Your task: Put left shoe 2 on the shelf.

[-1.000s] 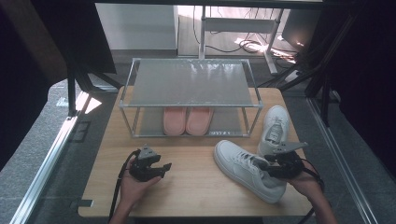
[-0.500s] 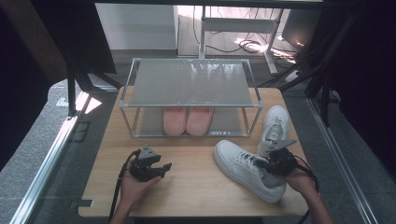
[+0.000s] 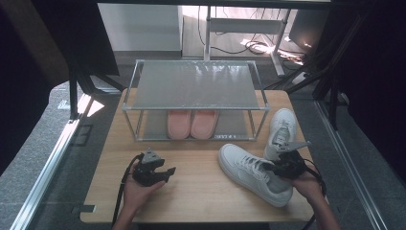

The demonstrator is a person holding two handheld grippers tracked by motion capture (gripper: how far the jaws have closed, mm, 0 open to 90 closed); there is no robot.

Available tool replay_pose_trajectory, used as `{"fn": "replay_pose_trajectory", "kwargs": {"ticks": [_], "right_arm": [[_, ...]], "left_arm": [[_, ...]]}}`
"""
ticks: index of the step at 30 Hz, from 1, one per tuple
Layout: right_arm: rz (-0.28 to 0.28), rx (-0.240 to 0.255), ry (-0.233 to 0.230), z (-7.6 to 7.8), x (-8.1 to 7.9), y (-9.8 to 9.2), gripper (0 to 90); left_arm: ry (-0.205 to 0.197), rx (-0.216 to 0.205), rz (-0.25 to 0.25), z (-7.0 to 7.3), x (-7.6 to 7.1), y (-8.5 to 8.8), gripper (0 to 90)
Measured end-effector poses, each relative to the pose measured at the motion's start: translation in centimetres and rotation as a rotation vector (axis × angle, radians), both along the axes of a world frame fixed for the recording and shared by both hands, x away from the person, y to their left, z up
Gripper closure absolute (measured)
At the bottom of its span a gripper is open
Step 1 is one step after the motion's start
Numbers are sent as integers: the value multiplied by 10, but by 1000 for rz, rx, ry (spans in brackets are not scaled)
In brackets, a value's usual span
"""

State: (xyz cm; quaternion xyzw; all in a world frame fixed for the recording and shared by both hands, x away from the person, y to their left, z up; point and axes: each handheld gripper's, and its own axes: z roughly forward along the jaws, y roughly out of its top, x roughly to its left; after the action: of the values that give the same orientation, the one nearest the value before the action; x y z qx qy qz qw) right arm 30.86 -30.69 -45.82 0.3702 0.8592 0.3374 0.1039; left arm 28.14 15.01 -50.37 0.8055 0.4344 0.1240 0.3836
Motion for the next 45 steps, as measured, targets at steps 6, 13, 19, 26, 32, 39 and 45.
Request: {"fn": "replay_pose_trajectory", "kwargs": {"ticks": [6, 13, 19, 26, 32, 39, 45], "right_arm": [[8, 13, -27, 6, -3, 3, 828], [9, 29, -47, 12, -6, 1, 828], [7, 64, -70, 20, -9, -1, 828], [17, 93, -99, 32, -14, 1, 828], [31, 135, -117, 44, -18, 5, 828], [42, 200, -147, 60, -21, 12, 828], [55, 261, -180, 72, -22, 16, 828]], "left_arm": [[0, -1, 5, 0, 0, 1, 436], [0, -1, 6, 0, 0, 2, 436], [1, 0, 6, 0, 0, 2, 436], [0, 2, 4, 0, 0, 2, 436], [3, 4, 2, -1, 1, 2, 436], [-1, 1, 5, 0, 0, 3, 436], [1, 1, 6, -1, 1, 3, 436]]}}
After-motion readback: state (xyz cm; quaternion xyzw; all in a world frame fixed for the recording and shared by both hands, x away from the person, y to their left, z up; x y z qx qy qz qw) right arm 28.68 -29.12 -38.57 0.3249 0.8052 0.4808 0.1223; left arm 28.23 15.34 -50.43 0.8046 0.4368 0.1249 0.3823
